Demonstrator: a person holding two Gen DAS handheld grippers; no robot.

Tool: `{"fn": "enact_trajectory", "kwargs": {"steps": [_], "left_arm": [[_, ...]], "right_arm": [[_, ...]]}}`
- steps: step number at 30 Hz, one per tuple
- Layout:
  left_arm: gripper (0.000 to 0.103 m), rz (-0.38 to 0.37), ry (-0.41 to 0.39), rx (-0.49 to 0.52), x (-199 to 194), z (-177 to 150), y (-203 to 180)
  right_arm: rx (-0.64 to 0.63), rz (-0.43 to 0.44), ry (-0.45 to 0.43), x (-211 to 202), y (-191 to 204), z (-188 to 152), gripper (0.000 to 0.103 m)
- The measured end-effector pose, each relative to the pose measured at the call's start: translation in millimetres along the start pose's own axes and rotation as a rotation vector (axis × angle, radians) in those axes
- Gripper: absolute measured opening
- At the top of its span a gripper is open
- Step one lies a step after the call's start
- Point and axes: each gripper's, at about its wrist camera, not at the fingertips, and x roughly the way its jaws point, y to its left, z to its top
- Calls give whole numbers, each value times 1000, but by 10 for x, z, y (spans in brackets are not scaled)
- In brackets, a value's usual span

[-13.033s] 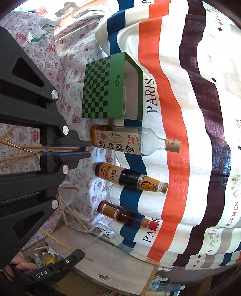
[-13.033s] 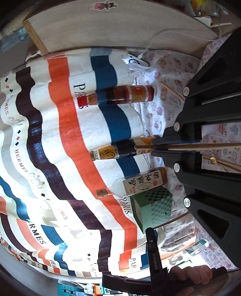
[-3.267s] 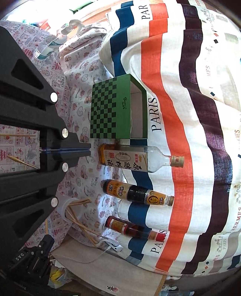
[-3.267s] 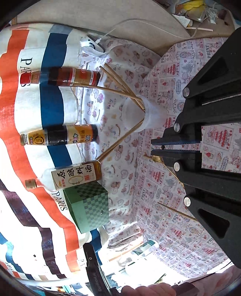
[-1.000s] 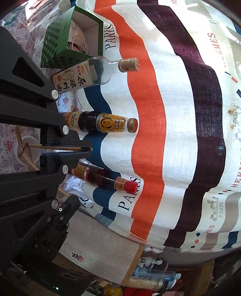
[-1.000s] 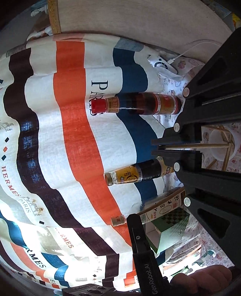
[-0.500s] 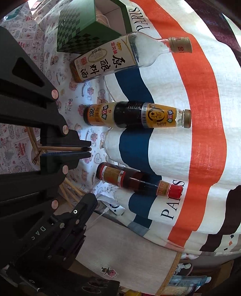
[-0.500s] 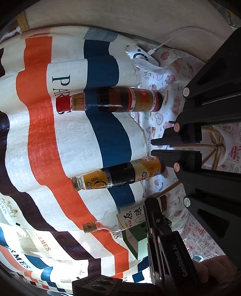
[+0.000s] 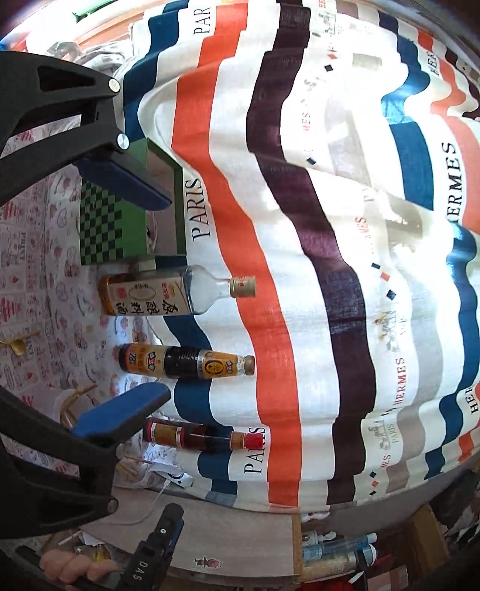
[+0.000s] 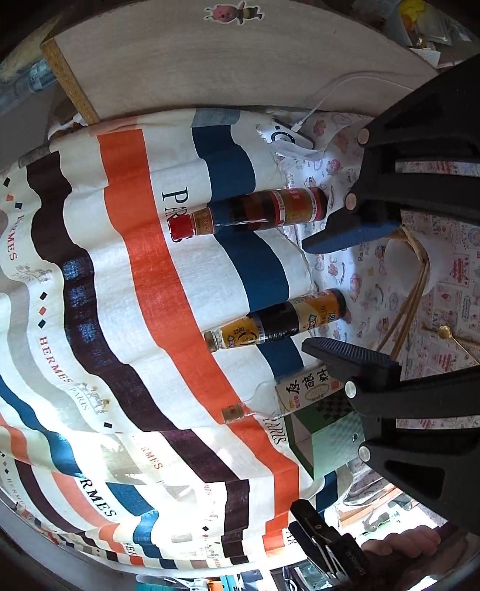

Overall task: Organize utensils
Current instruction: 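Open both tools to drop the chopsticks into the clear cup, then lower the right tool onto the last wooden chopstick and close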

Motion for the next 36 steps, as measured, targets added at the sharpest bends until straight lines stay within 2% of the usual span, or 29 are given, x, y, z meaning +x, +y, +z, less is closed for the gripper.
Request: {"fn": "enact_trajectory", "kwargs": {"steps": [4,10,12,14,17,20,23,25,28,30,34,36], "left_arm": [[102,46,-23,-33,-374,-259,179],[103,19,-42,-82,-685,-607,286],[103,-1,-12,-72,-618,-705,304],[103,11,5,-74,-535,-815,330],[103,28,39,-85,-382,-1001,366],[103,-4,90,-69,-209,-1166,332],[103,-47,173,-56,-21,-1345,245],[103,-69,242,-78,93,-1526,209],[103,-66,362,-89,292,-1812,154],[103,-75,408,-95,405,-1941,142],[103,-12,410,-75,504,-2083,149],[103,-12,414,-98,532,-2113,195]], "right_arm": [[15,37,-14,-224,101,-160,55],[-31,33,-16,-351,335,-487,61],[-27,41,-11,-336,372,-594,65],[-29,21,-22,-295,397,-706,76],[-62,-41,-25,-191,435,-866,77],[-69,-31,22,-58,446,-977,80],[-55,-13,51,53,448,-1081,84],[-60,-32,70,128,441,-1173,85],[-65,-58,116,260,395,-1309,85],[-45,-81,151,354,337,-1396,86],[-23,-131,197,505,251,-1504,86],[-17,-136,216,559,223,-1546,86]]}}
